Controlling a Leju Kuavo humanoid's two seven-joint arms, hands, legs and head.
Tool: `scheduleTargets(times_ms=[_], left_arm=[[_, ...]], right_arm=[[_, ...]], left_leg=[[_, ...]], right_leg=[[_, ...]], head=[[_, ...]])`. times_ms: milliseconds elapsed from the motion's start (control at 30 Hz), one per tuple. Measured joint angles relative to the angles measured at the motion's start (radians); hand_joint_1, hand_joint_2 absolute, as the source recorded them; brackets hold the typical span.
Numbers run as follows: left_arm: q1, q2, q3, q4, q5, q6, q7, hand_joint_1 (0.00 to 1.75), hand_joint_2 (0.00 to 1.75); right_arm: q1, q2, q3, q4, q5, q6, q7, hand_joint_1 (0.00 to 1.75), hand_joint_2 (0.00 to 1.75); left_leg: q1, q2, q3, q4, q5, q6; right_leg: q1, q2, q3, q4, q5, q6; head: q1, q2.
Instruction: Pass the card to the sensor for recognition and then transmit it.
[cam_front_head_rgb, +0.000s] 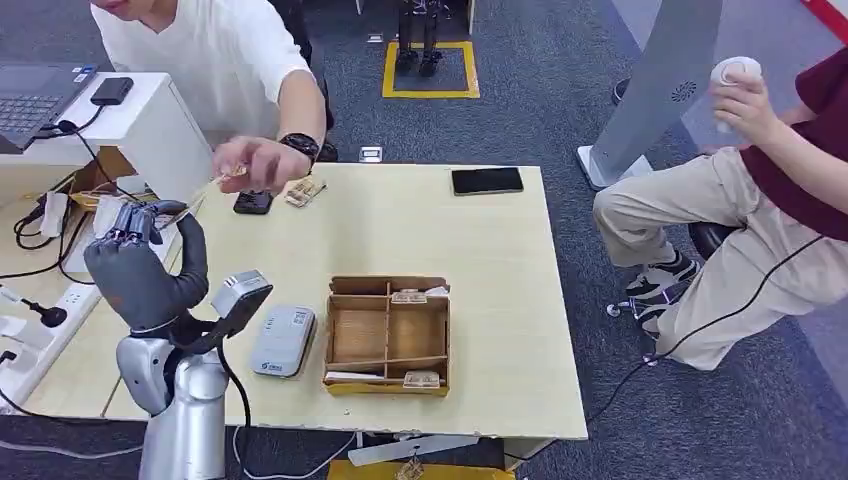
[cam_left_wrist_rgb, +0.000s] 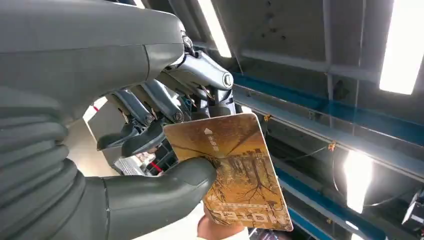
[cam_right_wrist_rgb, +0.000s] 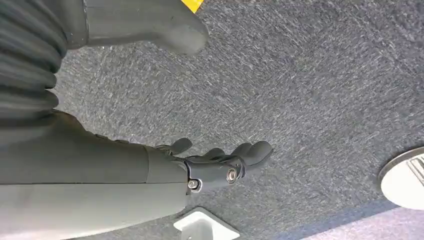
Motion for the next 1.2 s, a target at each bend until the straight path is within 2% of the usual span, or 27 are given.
scheduleTargets(times_ms=[333, 600, 1000, 1100, 1200], left_arm=[[-0.001, 0.000, -0.005, 0.000, -0.014, 0.000, 0.001, 1.75, 1.75], [0.001, 0.000, -0.004, 0.000, -0.011, 0.000, -0.039, 1.75, 1.75], [0.002, 0.000, -0.003, 0.000, -0.011, 0.000, -0.041, 1.75, 1.75], [0.004, 0.000, -0.003, 0.000, -0.065, 0.000, -0.034, 1.75, 1.75], [0.013, 0.002, -0.002, 0.000, -0.202, 0.000, 0.028, 1.75, 1.75]], right_arm=[[0.002, -0.002, 0.010, 0.006, -0.001, 0.004, 0.004, 0.00, 1.75], [0.007, 0.009, 0.024, 0.006, -0.054, -0.018, 0.013, 0.00, 1.75], [0.009, 0.022, 0.030, -0.002, -0.064, -0.018, 0.015, 0.00, 1.75], [0.010, 0.022, 0.032, -0.006, -0.083, -0.018, 0.021, 0.00, 1.75], [0.016, 0.025, 0.048, -0.018, -0.106, -0.018, 0.036, 0.00, 1.75]], left_leg=[[0.000, 0.000, 0.000, 0.000, 0.000, 0.000], [0.000, 0.000, -0.001, 0.000, 0.000, 0.000], [0.000, -0.001, -0.001, 0.000, 0.000, 0.000], [0.000, -0.001, -0.001, 0.000, 0.000, 0.000], [0.000, -0.001, -0.001, 0.000, 0.000, 0.000]], right_leg=[[0.000, 0.000, 0.000, 0.000, 0.000, 0.000], [0.000, 0.000, 0.000, 0.000, 0.000, 0.000], [0.000, -0.001, 0.000, 0.000, 0.000, 0.000], [0.000, -0.001, 0.001, 0.000, 0.000, 0.000], [0.000, -0.001, 0.001, 0.000, 0.000, 0.000]], head=[[0.000, 0.000], [0.000, 0.000], [0.000, 0.000], [0.000, 0.000], [0.001, 0.000]])
